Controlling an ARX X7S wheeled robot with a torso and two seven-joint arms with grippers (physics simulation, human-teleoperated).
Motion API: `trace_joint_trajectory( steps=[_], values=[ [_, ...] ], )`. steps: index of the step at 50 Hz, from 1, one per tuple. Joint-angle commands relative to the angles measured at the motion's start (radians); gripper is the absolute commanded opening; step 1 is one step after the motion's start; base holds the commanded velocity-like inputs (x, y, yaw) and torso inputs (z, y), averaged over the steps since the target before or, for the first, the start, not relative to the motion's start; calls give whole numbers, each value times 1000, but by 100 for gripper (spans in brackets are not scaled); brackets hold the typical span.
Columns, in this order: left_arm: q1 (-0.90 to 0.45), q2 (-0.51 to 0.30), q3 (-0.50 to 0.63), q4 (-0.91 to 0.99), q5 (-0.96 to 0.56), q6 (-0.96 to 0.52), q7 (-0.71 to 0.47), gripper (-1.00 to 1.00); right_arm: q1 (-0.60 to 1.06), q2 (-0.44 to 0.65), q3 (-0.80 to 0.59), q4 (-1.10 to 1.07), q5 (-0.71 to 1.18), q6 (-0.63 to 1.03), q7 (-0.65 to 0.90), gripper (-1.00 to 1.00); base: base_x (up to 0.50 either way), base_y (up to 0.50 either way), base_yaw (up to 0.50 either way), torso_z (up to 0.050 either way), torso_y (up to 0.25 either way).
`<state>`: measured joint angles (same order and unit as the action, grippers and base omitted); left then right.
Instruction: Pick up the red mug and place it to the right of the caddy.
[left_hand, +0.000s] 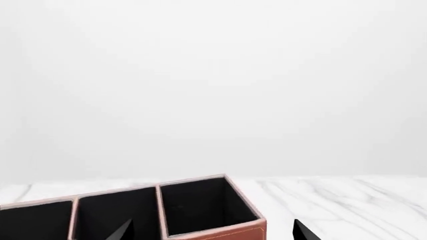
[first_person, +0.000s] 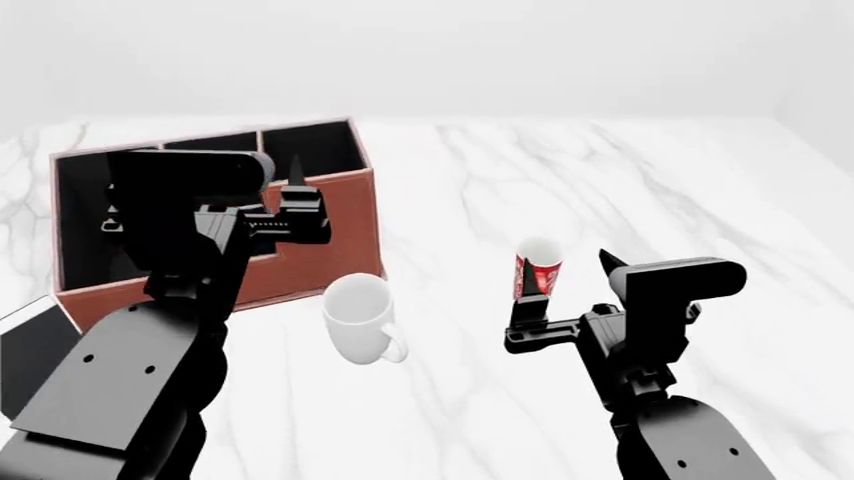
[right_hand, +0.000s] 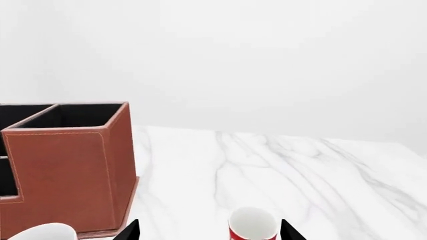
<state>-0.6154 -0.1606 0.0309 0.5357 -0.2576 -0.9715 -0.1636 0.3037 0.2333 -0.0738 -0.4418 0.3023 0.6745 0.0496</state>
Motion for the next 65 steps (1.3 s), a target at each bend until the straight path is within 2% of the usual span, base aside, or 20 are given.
trace_joint_trajectory(
  steps=[1,39,47,52,57,65],
  values=[
    [-31,-11,10,11,-8,-27,-7,100,11,7,2,15,7,7,3,100,500,0,0,0,0],
    [-40,-30,18,18,-27,-29,-27,100,5,12,1,39,29,-16,12,100,500,0,0,0,1],
    [-36,-35,16,24,-32,-30,-31,100,-24,23,-17,10,7,6,42,100,0,0,0,0,1],
    [-31,-38,17,28,-34,-28,-34,100,-112,21,-3,-92,-21,23,115,100,0,0,0,0,0],
    [-21,-42,16,21,-33,-16,-35,100,-312,36,58,-247,41,-15,96,100,0,0,0,0,0],
    [-19,-43,23,17,-35,-10,-39,100,-508,41,90,-316,66,-37,99,100,0,0,0,0,0]
  ],
)
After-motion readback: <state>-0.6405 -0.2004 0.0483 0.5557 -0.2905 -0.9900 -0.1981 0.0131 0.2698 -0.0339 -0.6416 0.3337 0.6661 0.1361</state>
